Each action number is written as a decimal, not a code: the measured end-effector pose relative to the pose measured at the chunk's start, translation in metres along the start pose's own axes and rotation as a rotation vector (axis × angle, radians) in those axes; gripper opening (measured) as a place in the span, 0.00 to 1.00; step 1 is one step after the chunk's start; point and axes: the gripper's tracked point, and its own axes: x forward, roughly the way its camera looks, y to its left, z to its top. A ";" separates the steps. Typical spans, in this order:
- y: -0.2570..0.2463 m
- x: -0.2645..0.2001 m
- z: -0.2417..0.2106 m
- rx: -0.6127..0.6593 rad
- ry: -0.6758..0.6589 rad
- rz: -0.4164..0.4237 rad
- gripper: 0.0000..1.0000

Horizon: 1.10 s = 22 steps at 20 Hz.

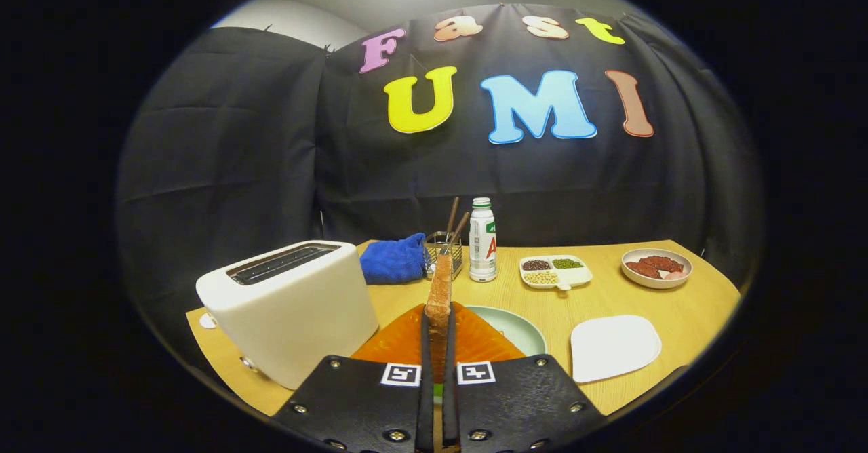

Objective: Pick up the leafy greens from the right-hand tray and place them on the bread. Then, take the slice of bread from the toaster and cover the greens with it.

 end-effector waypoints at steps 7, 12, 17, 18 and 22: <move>0.014 0.011 -0.001 0.040 -0.029 0.042 0.05; 0.018 0.021 -0.019 0.081 0.010 0.062 0.05; -0.014 0.026 -0.033 0.070 0.056 -0.036 0.06; -0.020 0.026 -0.037 0.064 0.073 -0.052 0.09; -0.037 0.023 -0.049 0.055 0.117 -0.087 0.20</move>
